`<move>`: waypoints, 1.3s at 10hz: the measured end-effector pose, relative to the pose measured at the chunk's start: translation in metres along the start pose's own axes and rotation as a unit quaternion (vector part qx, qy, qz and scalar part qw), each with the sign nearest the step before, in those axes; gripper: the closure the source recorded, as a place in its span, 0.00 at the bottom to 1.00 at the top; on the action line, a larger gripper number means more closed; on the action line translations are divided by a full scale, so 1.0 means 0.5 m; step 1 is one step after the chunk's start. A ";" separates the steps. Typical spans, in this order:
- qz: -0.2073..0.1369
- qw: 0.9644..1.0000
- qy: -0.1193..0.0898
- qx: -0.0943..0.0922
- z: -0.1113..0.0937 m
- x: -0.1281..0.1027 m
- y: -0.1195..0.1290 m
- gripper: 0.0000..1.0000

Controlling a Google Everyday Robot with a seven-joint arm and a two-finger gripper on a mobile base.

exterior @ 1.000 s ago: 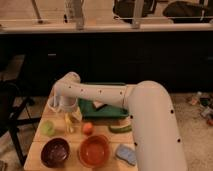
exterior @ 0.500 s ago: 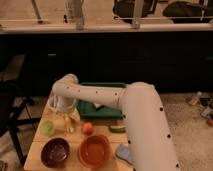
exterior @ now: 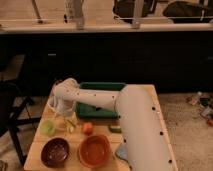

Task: Place banana in purple bowl

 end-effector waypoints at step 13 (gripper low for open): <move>-0.010 1.000 0.019 -0.008 -0.023 -0.016 0.010 1.00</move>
